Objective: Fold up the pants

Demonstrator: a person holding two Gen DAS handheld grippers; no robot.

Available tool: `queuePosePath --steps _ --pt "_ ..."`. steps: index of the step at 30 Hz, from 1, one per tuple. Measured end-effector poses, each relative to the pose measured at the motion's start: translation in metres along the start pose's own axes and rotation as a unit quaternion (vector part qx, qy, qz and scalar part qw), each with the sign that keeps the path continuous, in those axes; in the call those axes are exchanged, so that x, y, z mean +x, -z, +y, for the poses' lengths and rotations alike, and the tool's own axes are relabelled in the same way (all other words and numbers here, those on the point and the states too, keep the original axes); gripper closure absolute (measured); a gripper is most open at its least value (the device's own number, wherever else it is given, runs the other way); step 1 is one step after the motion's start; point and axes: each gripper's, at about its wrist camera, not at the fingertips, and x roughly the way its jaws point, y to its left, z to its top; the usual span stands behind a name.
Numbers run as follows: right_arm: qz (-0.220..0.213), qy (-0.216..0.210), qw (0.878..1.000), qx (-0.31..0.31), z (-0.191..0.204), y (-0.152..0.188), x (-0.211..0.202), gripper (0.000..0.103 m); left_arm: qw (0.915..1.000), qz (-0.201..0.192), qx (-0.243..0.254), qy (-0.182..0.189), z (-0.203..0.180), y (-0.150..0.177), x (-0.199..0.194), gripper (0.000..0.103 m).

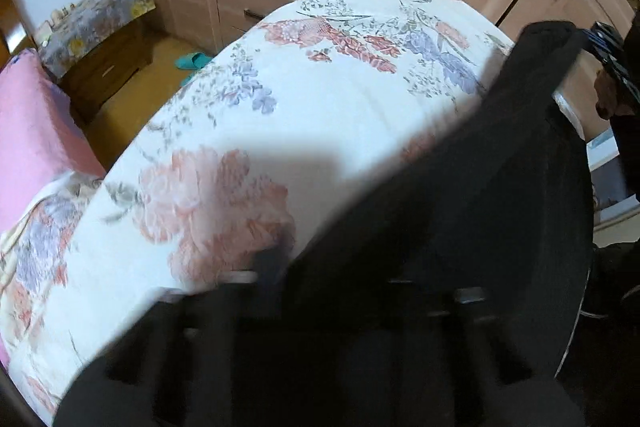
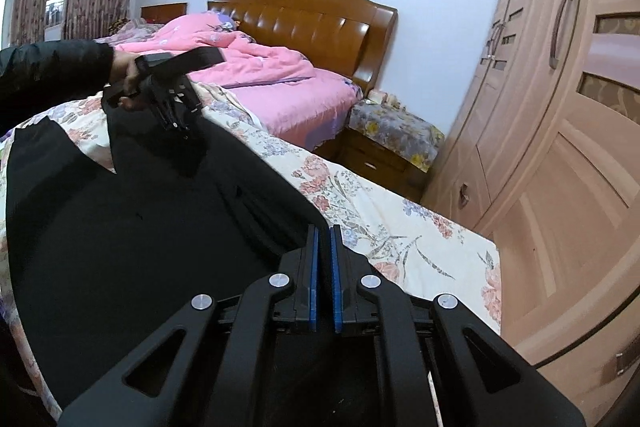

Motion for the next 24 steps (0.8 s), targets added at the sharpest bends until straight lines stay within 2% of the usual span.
queuePosePath --steps 1,4,6,7,9,10,12,13,15,16,17,18,19,20,21,22,23,24 --pt "-0.001 0.008 1.0 0.003 -0.002 0.0 -0.001 0.101 0.9997 -0.012 0.006 -0.018 -0.005 0.004 -0.006 0.089" --pt "-0.013 0.025 0.999 0.033 -0.02 -0.002 -0.013 0.102 0.9932 -0.059 0.025 -0.097 -0.032 0.015 -0.036 0.091" --pt "-0.016 0.03 0.999 0.04 -0.027 0.0 -0.023 0.102 0.9833 -0.09 0.044 -0.151 -0.062 0.023 -0.06 0.092" --pt "-0.012 0.02 0.999 0.047 -0.029 0.002 -0.025 0.102 0.9804 -0.096 0.049 -0.165 -0.072 0.026 -0.067 0.092" --pt "0.009 -0.007 0.996 0.083 -0.035 0.011 -0.024 0.101 0.9676 -0.111 0.069 -0.216 -0.103 0.035 -0.081 0.094" --pt "0.016 -0.013 0.995 0.101 -0.036 0.015 -0.024 0.098 0.9614 -0.117 0.075 -0.238 -0.113 0.037 -0.086 0.094" --pt "0.04 -0.03 0.99 0.134 -0.036 0.025 -0.022 0.098 0.9357 -0.148 0.096 -0.306 -0.152 0.052 -0.099 0.094" --pt "0.048 -0.032 0.987 0.149 -0.034 0.031 -0.022 0.097 0.9262 -0.158 0.107 -0.325 -0.167 0.057 -0.104 0.094" --pt "0.054 -0.046 0.983 0.169 -0.027 0.043 -0.026 0.093 0.8939 -0.186 0.141 -0.382 -0.215 0.082 -0.108 0.094" --pt "0.056 -0.05 0.982 0.172 -0.023 0.048 -0.027 0.082 0.8736 -0.196 0.161 -0.415 -0.238 0.097 -0.106 0.094" --pt "0.06 -0.055 0.98 0.18 -0.019 0.054 -0.028 0.067 0.8581 -0.201 0.176 -0.438 -0.254 0.107 -0.102 0.094" --pt "0.059 -0.055 0.979 0.186 -0.013 0.059 -0.03 0.028 0.8393 -0.205 0.196 -0.464 -0.279 0.125 -0.092 0.094" --pt "0.047 -0.054 0.978 0.194 -0.009 0.064 -0.035 0.004 0.8289 -0.201 0.212 -0.477 -0.292 0.136 -0.083 0.094" --pt "0.035 -0.062 0.977 0.201 -0.004 0.068 -0.04 0.004 0.8156 -0.19 0.235 -0.493 -0.309 0.153 -0.067 0.094" --pt "0.039 -0.074 0.975 0.207 0.002 0.07 -0.042 0.004 0.8151 -0.177 0.245 -0.494 -0.32 0.166 -0.054 0.094" --pt "0.042 -0.083 0.972 0.218 0.005 0.072 -0.043 0.004 0.8226 -0.163 0.246 -0.486 -0.327 0.177 -0.041 0.094" --pt "0.04 -0.089 0.966 0.238 0.008 0.075 -0.045 0.004 0.8363 -0.148 0.237 -0.472 -0.332 0.189 -0.027 0.094" --pt "0.038 -0.096 0.961 0.256 0.011 0.077 -0.046 0.004 0.8454 -0.139 0.229 -0.462 -0.333 0.198 -0.017 0.094"
